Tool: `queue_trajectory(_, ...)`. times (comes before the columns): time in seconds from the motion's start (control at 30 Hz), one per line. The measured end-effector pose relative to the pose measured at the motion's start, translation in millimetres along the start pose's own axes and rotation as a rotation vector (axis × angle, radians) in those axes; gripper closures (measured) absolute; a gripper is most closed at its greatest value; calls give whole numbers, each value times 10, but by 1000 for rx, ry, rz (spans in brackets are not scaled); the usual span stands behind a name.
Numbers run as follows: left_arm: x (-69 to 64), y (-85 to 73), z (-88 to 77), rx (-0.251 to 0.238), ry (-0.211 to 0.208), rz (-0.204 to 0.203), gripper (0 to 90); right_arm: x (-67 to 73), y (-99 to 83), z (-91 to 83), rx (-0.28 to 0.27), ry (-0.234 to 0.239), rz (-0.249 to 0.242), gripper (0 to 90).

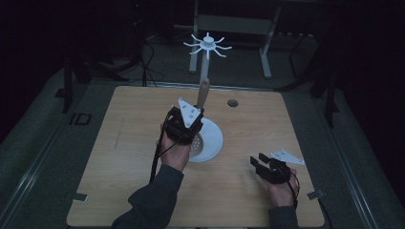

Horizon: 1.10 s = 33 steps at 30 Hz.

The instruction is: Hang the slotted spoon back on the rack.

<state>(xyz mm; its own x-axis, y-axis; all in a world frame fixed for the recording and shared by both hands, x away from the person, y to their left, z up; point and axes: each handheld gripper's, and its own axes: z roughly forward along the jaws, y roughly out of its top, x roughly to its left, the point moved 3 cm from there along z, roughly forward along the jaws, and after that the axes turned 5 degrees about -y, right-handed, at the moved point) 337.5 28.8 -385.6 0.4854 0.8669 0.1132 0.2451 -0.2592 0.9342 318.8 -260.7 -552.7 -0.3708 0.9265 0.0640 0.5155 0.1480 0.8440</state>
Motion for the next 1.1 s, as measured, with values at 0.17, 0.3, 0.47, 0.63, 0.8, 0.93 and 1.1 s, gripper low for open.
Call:
queue_trajectory(0.17,-20,46,-3,-9,9,-4,751,7,-2,5,5,-3,-8,564)
queue_trajectory(0.3,-19,96,-1,-12,31,-8,752,0,-5,0,5,0,-1,560)
queue_trajectory(0.47,-25,129,3,-13,38,-8,751,-3,-6,1,5,2,3,556)
queue_trajectory(0.63,-38,175,2,-17,46,-19,752,-12,-9,0,5,0,5,555)
queue_trajectory(0.8,-46,211,0,-18,58,-15,751,-13,-11,1,7,-1,8,554)
queue_trajectory(0.93,-53,244,0,-17,70,-21,751,-13,-14,3,9,-2,9,556)
queue_trajectory(1.1,-63,280,-10,-24,80,-27,751,-22,-11,-6,7,-4,13,556)
